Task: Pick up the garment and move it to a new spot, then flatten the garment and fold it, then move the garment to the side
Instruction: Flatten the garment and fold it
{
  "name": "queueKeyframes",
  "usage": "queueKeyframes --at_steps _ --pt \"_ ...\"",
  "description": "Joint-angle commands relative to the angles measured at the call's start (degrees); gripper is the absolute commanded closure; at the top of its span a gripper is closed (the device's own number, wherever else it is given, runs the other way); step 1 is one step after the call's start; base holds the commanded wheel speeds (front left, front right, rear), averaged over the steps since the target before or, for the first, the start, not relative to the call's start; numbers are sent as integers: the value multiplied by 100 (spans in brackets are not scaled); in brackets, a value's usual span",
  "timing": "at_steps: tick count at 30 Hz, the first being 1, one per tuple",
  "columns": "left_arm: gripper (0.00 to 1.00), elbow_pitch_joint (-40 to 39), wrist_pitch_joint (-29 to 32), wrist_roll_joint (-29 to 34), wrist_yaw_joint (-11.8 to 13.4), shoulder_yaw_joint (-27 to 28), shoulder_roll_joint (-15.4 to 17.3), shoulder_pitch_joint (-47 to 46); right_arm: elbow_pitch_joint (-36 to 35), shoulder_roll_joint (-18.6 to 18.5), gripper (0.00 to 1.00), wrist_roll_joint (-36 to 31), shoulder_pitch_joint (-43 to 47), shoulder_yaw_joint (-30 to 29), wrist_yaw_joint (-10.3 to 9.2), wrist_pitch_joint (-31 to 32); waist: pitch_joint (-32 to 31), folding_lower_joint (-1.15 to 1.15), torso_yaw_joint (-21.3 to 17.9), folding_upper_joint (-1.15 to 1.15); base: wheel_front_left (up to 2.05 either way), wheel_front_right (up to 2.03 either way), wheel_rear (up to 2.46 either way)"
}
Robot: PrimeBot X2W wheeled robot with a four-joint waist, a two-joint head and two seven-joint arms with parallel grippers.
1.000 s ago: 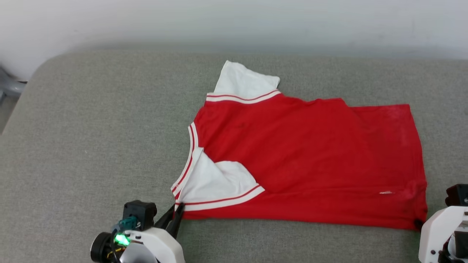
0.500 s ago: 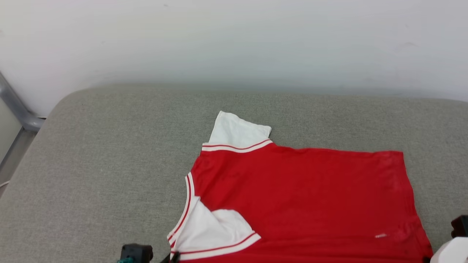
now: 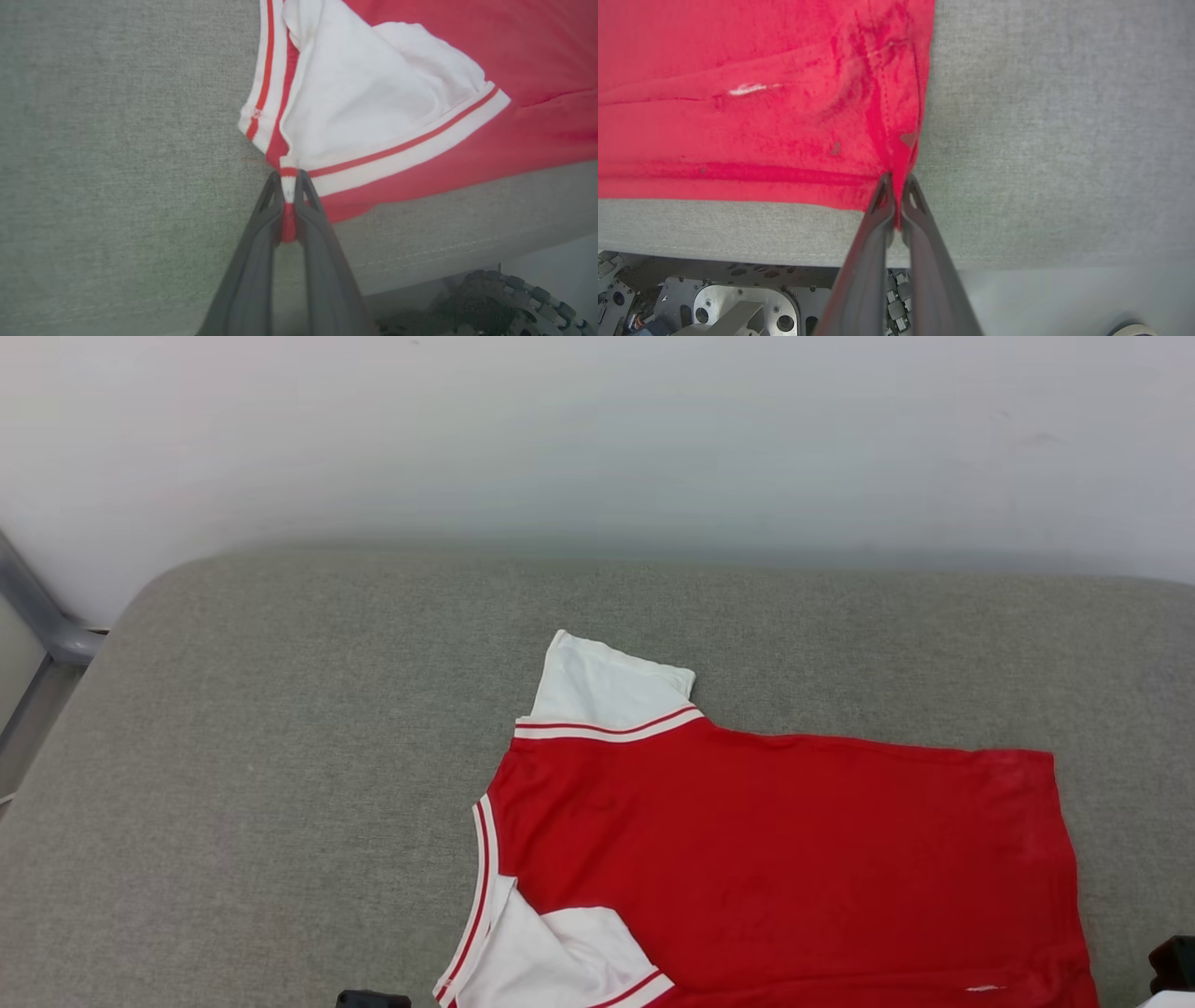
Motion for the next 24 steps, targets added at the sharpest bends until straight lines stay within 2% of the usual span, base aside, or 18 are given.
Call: queueKeyframes --at_steps 1,4,5,6,7,8,10,16,24 --pt "100 63 -37 -1 -30 -4 -38 -94 78 9 100 -40 -31 19 -9 -55 37 0 -9 0 0 0 0" --pt "100 193 -87 -21 -80 -11 -77 -151 205 21 100 -17 -101 66 -9 -147 76 0 -13 0 0 0 0" --pt "94 235 -102 -20 -87 -18 -94 -172 241 20 100 -10 -121 80 -9 -170 82 0 -14 0 0 0 0" --pt "84 282 -105 -18 -95 -24 -110 -195 281 24 100 16 -139 98 -9 -187 84 0 -14 0 0 0 0" --pt "22 315 -133 2 -94 -26 -119 -218 309 27 89 53 -145 135 -9 -199 75 0 -13 0 0 0 0" --pt "0 342 -181 2 -90 -9 -139 -224 321 16 3 79 -147 152 -9 -237 54 0 -17 0 0 0 0" --pt "0 364 -214 -8 -81 10 -154 -236 337 2 0 90 -156 146 -9 -273 38 0 -22 0 0 0 0" --pt "0 323 -644 84 -64 154 -160 -375 141 -148 0 160 -327 200 -8 -663 -118 0 -37 0 0 0 0" --pt "0 11 -1653 391 -68 473 -155 -691 -466 -247 0 318 -773 398 -8 -1971 -217 0 -105 0 0 0 0"
